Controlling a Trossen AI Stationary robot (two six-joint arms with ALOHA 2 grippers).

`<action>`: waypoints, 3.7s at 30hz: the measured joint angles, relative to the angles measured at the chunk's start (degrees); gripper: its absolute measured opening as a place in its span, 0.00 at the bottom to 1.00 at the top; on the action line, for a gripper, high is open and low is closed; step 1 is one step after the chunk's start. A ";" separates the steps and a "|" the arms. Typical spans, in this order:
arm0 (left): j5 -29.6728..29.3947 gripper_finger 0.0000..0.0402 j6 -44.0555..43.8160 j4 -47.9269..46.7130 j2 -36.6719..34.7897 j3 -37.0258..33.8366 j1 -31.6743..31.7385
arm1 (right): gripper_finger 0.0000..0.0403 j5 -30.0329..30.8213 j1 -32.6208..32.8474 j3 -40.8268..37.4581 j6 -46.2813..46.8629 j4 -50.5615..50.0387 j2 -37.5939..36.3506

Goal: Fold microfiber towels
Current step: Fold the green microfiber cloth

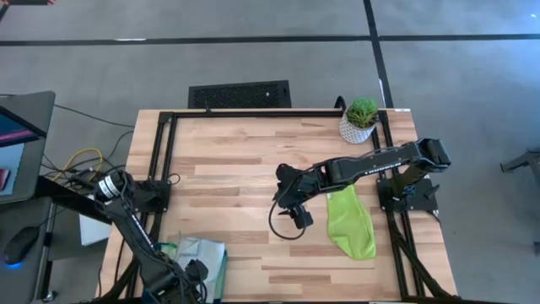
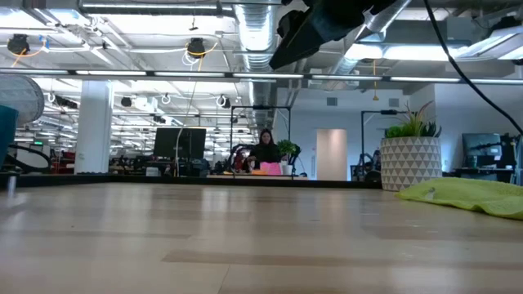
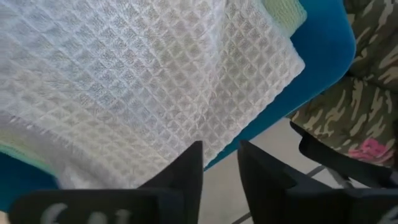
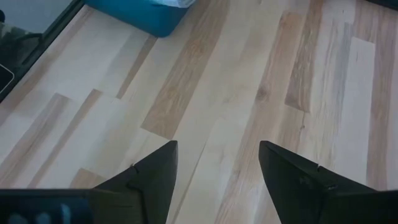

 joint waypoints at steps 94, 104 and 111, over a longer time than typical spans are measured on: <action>-21.81 0.37 88.52 29.49 6.59 1.79 33.43 | 0.62 12.60 10.69 -22.25 21.33 -4.26 -28.27; -13.52 0.37 100.61 48.14 18.64 1.75 41.98 | 0.62 17.02 19.81 -22.35 25.11 -7.40 -31.31; -8.65 0.37 100.71 53.44 24.15 3.96 45.36 | 0.62 17.27 20.24 -22.32 25.51 -7.45 -30.86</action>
